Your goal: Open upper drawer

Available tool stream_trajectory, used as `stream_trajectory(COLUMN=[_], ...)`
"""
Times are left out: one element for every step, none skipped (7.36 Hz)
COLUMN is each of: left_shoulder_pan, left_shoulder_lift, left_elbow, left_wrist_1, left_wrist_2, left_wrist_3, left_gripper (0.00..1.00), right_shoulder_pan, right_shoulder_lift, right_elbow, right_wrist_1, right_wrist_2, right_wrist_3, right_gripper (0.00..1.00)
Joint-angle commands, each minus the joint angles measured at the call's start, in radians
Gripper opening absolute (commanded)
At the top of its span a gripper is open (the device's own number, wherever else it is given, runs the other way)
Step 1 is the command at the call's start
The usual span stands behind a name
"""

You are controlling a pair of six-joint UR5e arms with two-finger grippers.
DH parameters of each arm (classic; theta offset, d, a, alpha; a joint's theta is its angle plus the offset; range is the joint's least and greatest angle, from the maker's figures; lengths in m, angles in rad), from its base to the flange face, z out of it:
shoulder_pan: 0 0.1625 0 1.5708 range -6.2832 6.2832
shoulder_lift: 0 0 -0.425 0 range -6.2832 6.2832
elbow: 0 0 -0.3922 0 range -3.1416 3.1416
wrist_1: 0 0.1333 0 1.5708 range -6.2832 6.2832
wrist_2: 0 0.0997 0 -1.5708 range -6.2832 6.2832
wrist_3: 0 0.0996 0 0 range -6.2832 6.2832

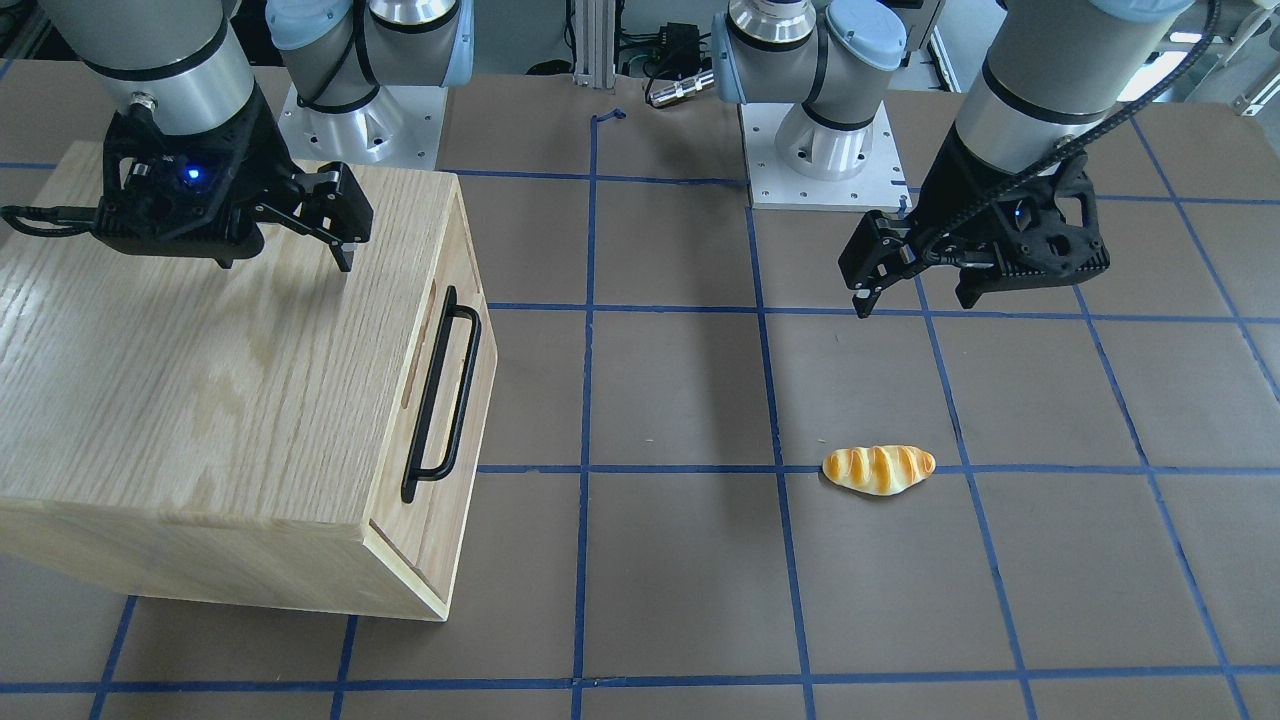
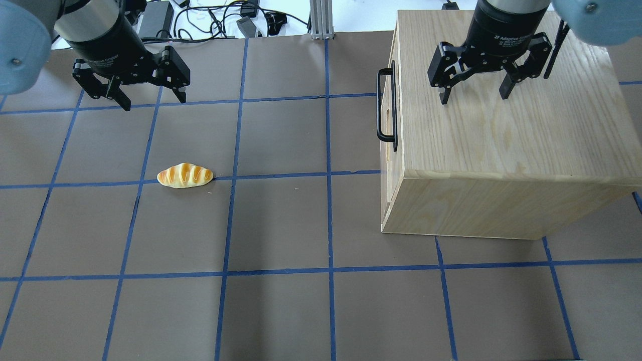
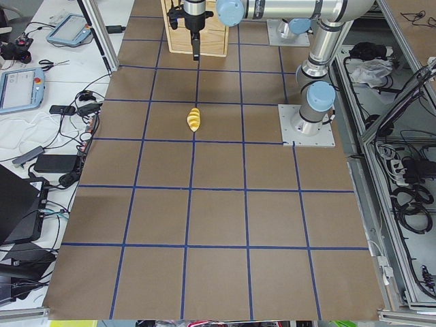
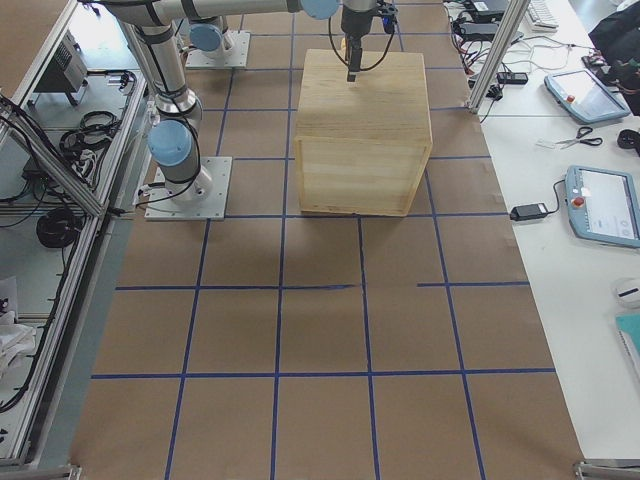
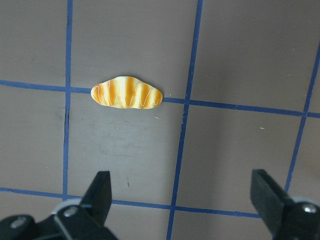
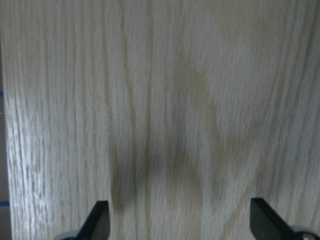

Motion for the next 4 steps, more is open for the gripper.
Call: stream_trajectory(left_shoulder_pan=[0.0,0.002,0.003,0.006], left_shoulder_lift=[0.001,0.003,0.007,0.013], left_elbow=[-0.001,0.0,0.0,0.0], left_wrist_1=[0.0,0.002,0.002,0.0], left_wrist_2=[-0.001,-0.002,-0.002,-0.002], left_wrist_3=[0.0,0.002,0.003,0.003], left_gripper=[1.0,1.0,1.0,1.0], right_shoulder_pan=[0.0,0.0,0.0,0.0], right_shoulder_lift=[0.0,0.0,0.0,0.0], right_elbow=[0.002,0.0,0.0,0.002], right_wrist_1=[0.0,0.0,0.0,0.0], right_wrist_2=[0.0,0.0,0.0,0.0], right_wrist_3=[0.001,0.0,0.0,0.0], right_gripper=[1.0,1.0,1.0,1.0])
